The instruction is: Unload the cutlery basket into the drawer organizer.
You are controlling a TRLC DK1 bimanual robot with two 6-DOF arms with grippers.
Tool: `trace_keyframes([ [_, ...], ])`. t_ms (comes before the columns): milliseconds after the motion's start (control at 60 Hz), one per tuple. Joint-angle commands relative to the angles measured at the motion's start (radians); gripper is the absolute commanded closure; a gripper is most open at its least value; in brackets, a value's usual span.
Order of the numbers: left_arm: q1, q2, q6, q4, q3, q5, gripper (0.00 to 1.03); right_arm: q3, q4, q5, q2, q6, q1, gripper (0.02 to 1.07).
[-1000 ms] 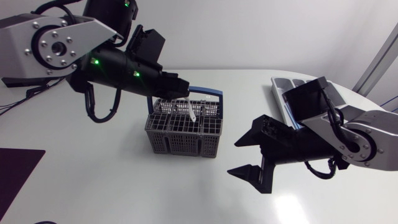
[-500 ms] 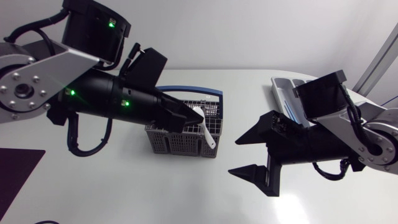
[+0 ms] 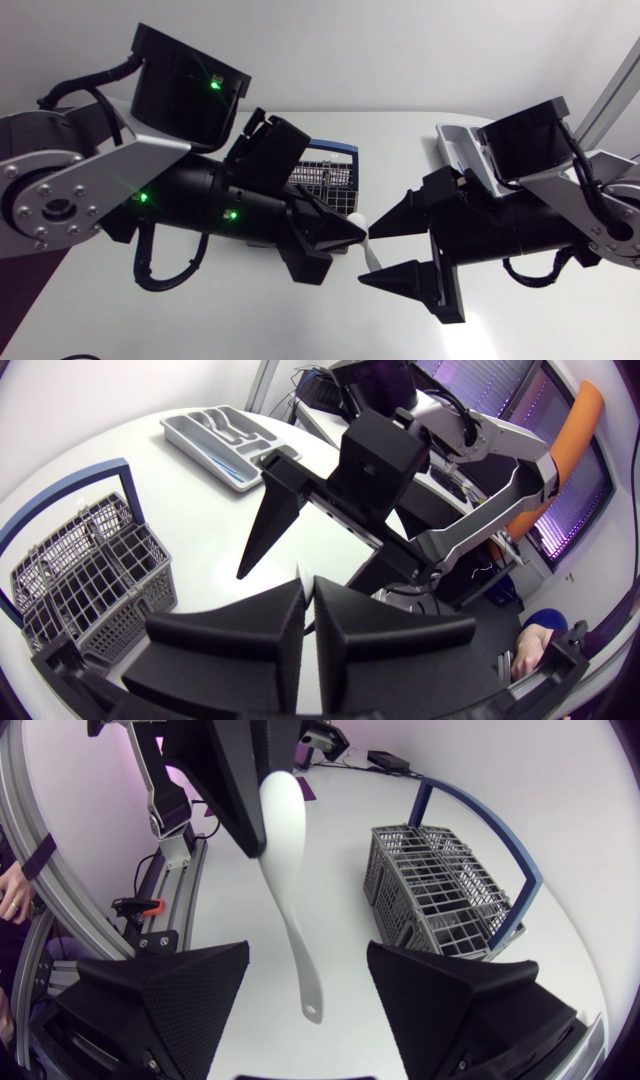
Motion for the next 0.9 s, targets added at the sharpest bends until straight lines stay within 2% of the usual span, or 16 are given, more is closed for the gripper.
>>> trace_keyframes([
  [0, -0.009, 0.012, 0.004, 0.014, -0.02, 0.008, 0.96, 0.016, -0.014, -0.024, -0.015, 0.021, 0.01, 0.43],
  [150, -0.015, 0.012, 0.004, 0.014, -0.02, 0.008, 0.96, 0.017, -0.016, -0.037, -0.025, 0.022, 0.01, 0.63],
  [233, -0.015, 0.012, 0.003, 0.014, -0.022, 0.008, 0.96, 0.017, -0.016, -0.037, -0.027, 0.024, 0.01, 0.7],
  [367, -0.015, 0.009, 0.003, 0.014, -0.03, 0.008, 0.96, 0.019, -0.016, -0.038, -0.033, 0.03, 0.013, 0.71],
  [717, -0.012, -0.002, 0.004, 0.013, -0.037, 0.008, 0.96, 0.024, -0.008, -0.038, -0.042, 0.047, 0.028, 1.01],
  [883, -0.012, -0.003, 0.003, 0.01, -0.033, 0.008, 0.96, 0.01, -0.002, -0.038, -0.042, 0.048, 0.03, 1.01],
])
